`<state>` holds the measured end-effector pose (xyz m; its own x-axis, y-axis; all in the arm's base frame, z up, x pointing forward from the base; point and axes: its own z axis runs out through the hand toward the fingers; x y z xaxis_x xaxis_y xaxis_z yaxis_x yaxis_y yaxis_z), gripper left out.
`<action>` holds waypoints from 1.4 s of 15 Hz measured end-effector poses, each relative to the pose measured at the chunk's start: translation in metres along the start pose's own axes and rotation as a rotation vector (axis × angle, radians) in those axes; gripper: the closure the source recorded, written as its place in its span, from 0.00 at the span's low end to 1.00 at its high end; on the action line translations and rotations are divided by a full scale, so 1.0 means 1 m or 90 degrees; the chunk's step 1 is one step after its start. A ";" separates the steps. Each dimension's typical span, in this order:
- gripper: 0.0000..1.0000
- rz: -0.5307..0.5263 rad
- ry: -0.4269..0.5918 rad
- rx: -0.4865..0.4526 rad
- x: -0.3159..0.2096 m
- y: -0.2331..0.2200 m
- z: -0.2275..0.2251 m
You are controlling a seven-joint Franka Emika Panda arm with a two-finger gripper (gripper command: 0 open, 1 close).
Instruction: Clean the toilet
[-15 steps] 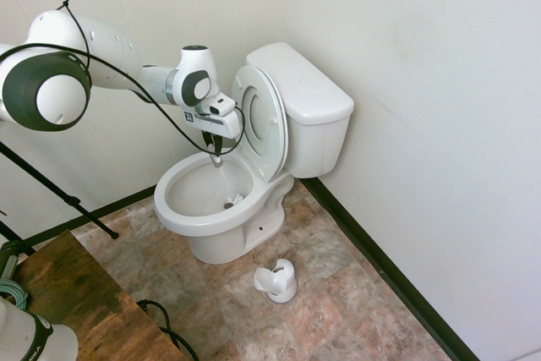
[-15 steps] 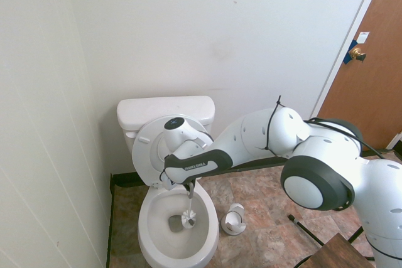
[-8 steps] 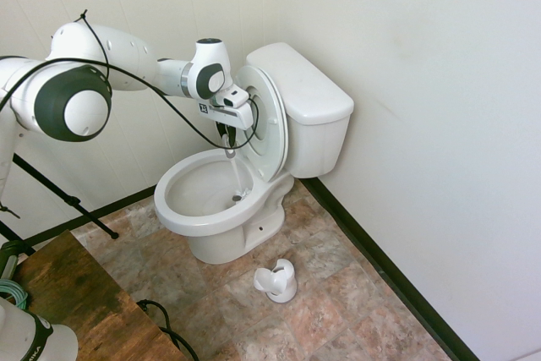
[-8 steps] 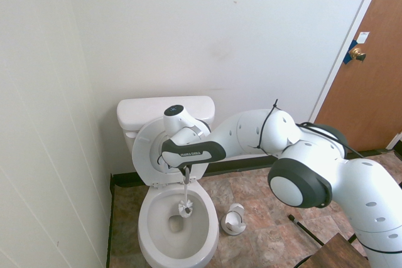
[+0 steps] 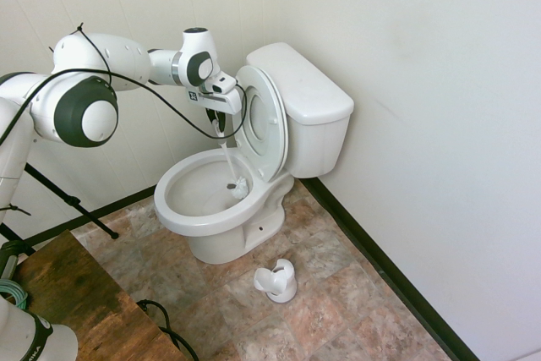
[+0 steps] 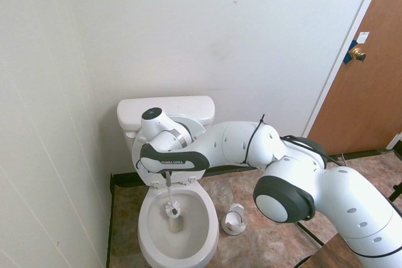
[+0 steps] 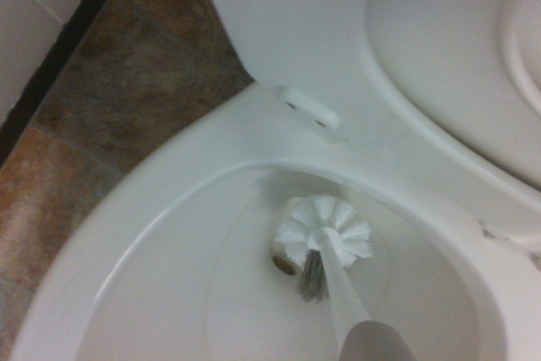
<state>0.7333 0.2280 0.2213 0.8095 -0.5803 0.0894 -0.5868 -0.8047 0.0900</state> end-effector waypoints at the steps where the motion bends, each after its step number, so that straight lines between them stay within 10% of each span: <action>1: 1.00 0.001 0.001 0.002 -0.003 -0.003 -0.004; 11: 1.00 0.019 0.008 0.017 -0.039 0.049 -0.176; 17: 1.00 0.131 0.031 0.058 -0.001 0.193 -0.279; 21: 1.00 0.209 0.036 0.062 0.039 0.292 -0.258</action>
<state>0.5880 0.0026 0.5073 0.5741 -0.8043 0.1532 -0.8088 -0.5862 -0.0472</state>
